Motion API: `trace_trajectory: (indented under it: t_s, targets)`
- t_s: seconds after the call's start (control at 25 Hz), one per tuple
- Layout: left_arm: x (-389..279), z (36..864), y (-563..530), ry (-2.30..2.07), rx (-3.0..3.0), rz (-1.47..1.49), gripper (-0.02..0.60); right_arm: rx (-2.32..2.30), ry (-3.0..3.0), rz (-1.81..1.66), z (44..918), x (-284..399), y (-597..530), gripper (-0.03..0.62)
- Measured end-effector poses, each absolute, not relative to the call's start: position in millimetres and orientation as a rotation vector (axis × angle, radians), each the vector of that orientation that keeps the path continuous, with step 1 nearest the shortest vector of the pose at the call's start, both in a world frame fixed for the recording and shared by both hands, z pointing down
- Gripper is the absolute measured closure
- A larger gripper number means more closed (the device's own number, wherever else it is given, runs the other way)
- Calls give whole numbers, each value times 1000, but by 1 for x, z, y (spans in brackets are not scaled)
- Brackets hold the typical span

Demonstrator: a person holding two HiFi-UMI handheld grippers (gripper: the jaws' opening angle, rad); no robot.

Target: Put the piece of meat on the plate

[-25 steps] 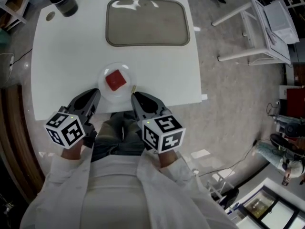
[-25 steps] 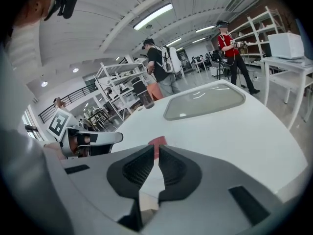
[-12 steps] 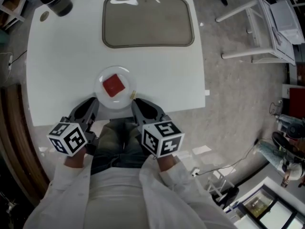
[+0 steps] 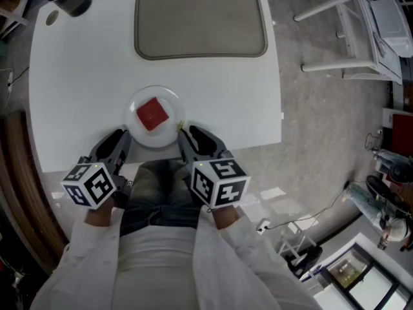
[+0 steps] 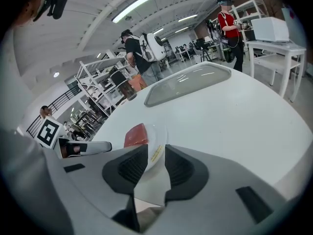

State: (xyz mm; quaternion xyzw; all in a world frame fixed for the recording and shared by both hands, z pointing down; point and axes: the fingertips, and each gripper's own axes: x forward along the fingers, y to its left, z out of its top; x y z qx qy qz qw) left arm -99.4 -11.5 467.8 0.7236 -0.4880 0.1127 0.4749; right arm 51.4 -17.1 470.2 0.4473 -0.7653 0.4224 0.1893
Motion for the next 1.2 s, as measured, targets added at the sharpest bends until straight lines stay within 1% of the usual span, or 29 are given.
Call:
trace_trajectory:
  t_s: [0.48,1.2]
  targets:
    - [-94,482,-10,-1144,1751,357,459,1292,-2066,1164,485,48,-20,494]
    - [-90,481,-16,-1140,1754,370,459,1321,-2025,1183,491,41,-25,493]
